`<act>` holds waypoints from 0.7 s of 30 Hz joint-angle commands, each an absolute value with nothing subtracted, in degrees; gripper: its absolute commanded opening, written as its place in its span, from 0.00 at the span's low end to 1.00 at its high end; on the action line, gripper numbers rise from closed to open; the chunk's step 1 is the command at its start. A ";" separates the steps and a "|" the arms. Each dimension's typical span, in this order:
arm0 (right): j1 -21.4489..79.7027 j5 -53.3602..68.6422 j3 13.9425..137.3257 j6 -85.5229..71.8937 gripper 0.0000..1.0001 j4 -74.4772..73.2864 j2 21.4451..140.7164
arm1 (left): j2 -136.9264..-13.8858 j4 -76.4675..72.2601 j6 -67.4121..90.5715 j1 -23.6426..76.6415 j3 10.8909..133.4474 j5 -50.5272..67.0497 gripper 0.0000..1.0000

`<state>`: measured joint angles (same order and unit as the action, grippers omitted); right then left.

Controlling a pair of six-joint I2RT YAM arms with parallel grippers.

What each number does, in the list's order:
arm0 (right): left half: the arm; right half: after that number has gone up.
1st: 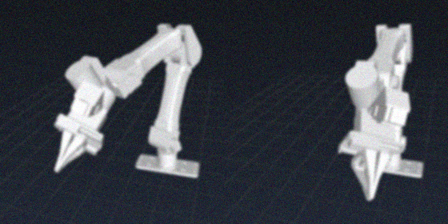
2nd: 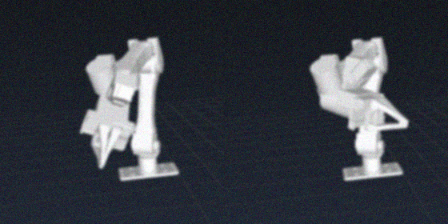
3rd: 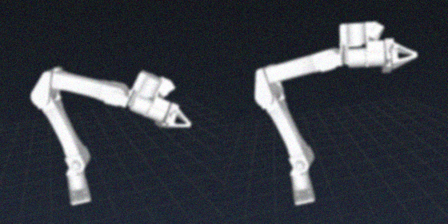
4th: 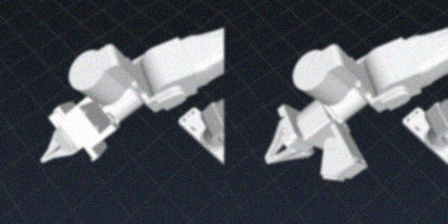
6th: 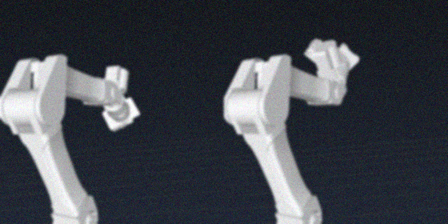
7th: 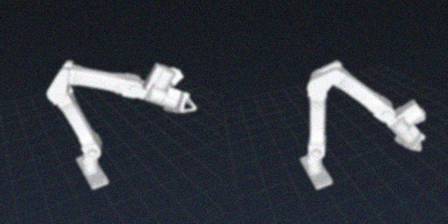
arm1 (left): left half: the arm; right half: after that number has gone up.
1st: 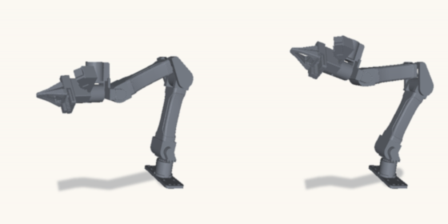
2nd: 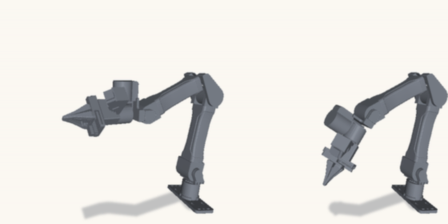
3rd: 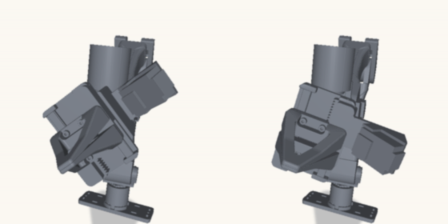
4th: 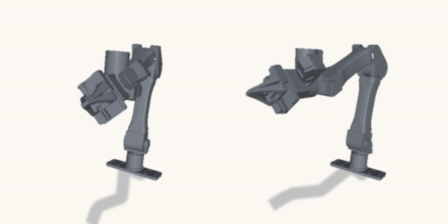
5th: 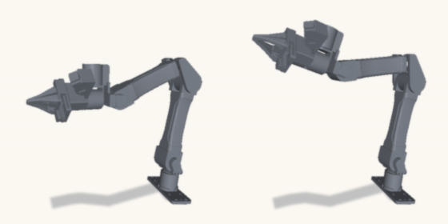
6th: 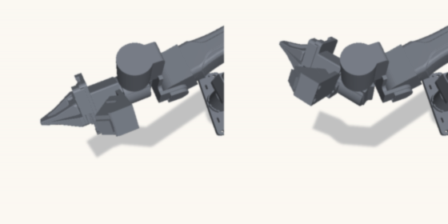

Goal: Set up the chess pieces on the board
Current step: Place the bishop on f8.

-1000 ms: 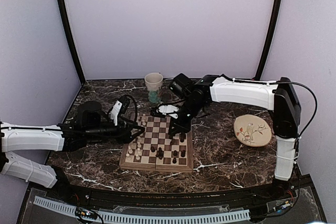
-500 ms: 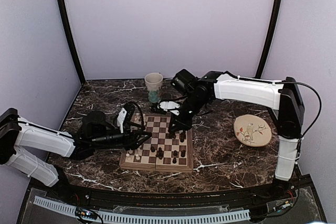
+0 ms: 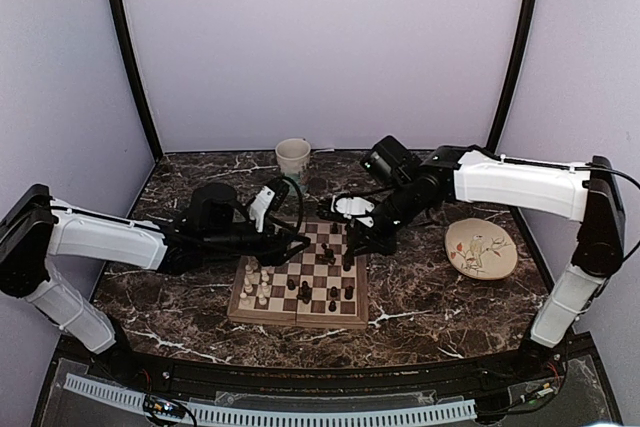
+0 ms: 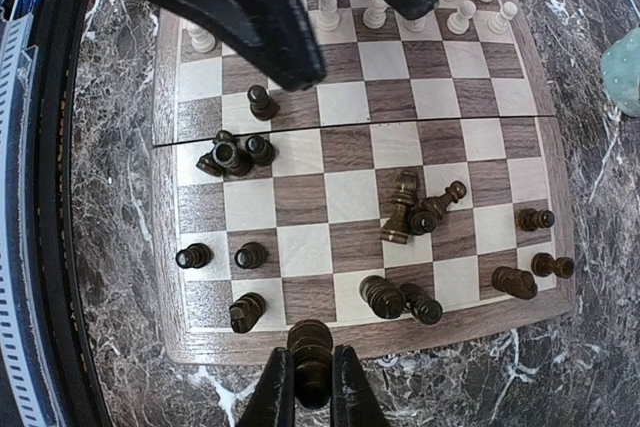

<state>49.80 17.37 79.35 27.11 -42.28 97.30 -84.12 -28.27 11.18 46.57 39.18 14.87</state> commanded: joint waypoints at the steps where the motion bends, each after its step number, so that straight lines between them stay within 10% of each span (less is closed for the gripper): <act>1: 49.50 15.67 73.76 28.37 0.07 -36.03 94.04 | -87.09 -19.86 11.89 45.48 43.76 16.98 0.56; 21: 49.75 17.27 73.16 29.52 0.10 -33.32 101.13 | -87.10 -18.33 13.37 45.00 44.83 17.31 0.56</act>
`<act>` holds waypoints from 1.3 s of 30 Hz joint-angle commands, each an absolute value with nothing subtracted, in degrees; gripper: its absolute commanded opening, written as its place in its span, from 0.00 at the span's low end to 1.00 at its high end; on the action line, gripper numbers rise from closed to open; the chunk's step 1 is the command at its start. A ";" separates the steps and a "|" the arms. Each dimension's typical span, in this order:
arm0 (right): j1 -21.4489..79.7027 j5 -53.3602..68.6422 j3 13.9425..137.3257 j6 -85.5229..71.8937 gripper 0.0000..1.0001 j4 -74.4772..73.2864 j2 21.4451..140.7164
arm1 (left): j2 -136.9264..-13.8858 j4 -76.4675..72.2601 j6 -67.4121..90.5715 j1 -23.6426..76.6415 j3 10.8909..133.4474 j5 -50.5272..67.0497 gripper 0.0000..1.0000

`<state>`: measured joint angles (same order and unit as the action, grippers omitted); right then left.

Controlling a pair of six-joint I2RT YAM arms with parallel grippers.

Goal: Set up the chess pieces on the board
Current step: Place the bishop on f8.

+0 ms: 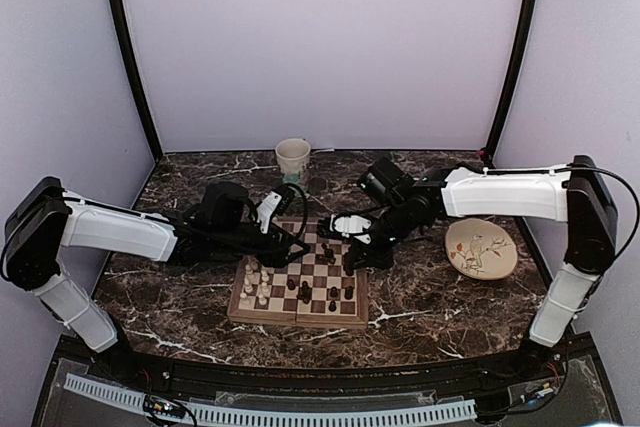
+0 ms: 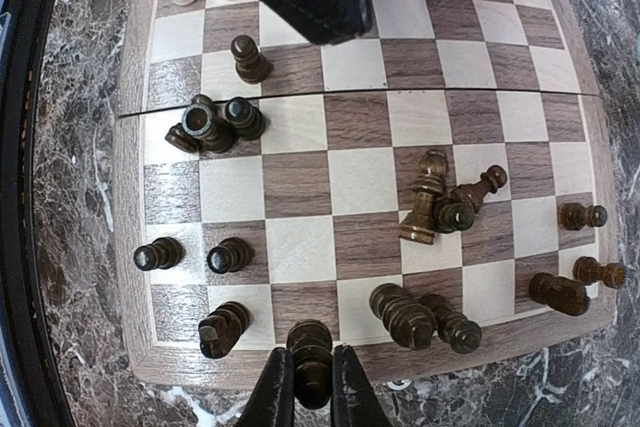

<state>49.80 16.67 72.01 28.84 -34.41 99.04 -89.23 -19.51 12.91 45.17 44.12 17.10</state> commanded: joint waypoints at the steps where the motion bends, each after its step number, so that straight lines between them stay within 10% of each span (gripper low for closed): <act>1: 49.75 17.12 73.27 29.49 0.10 -33.39 101.50 | -87.03 -18.36 13.37 44.95 44.77 17.36 0.56; 39: 51.68 14.82 75.76 29.93 0.22 -35.16 105.95 | -87.36 -20.74 13.92 45.00 42.36 17.66 0.56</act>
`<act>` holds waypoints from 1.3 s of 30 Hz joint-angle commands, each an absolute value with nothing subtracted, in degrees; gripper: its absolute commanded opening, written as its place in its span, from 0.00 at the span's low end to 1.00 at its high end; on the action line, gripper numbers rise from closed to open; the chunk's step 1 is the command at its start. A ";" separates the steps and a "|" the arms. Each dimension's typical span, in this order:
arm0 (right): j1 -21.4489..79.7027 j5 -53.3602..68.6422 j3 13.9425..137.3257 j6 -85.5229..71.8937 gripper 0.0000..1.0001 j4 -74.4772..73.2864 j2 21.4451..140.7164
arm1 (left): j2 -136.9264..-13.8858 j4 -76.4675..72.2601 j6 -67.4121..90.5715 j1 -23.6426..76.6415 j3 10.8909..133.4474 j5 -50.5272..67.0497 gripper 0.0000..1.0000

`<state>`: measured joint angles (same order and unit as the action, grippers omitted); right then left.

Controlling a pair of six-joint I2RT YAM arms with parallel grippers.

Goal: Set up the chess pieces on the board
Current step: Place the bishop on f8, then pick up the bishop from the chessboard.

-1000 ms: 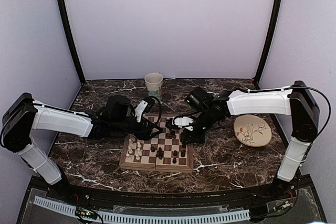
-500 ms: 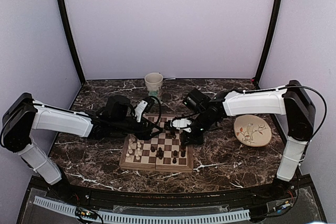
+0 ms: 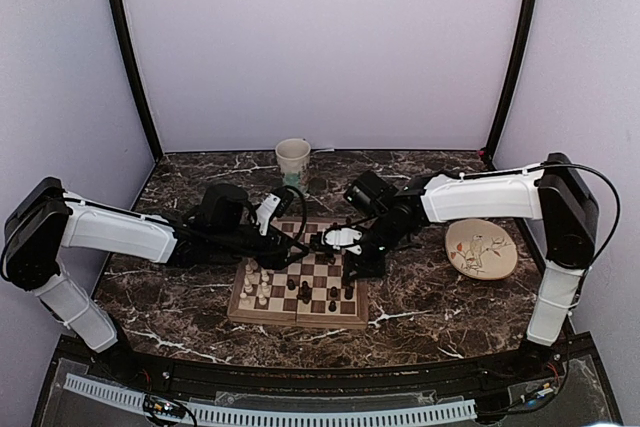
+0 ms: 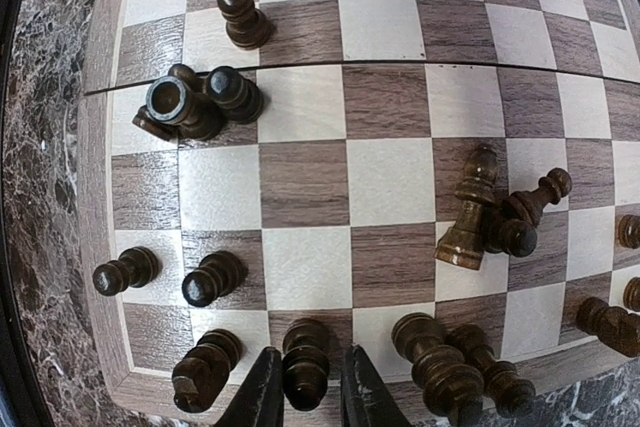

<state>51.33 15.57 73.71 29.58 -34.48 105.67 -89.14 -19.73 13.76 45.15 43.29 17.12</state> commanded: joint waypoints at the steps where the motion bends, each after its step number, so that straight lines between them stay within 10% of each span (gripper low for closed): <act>1: 51.68 14.71 75.95 29.86 0.23 -35.55 105.74 | -87.39 -20.76 13.91 45.00 42.36 17.67 0.56; 39: 54.70 4.20 99.05 27.82 0.20 -48.36 119.92 | -72.24 -22.86 17.75 42.30 32.71 8.74 0.56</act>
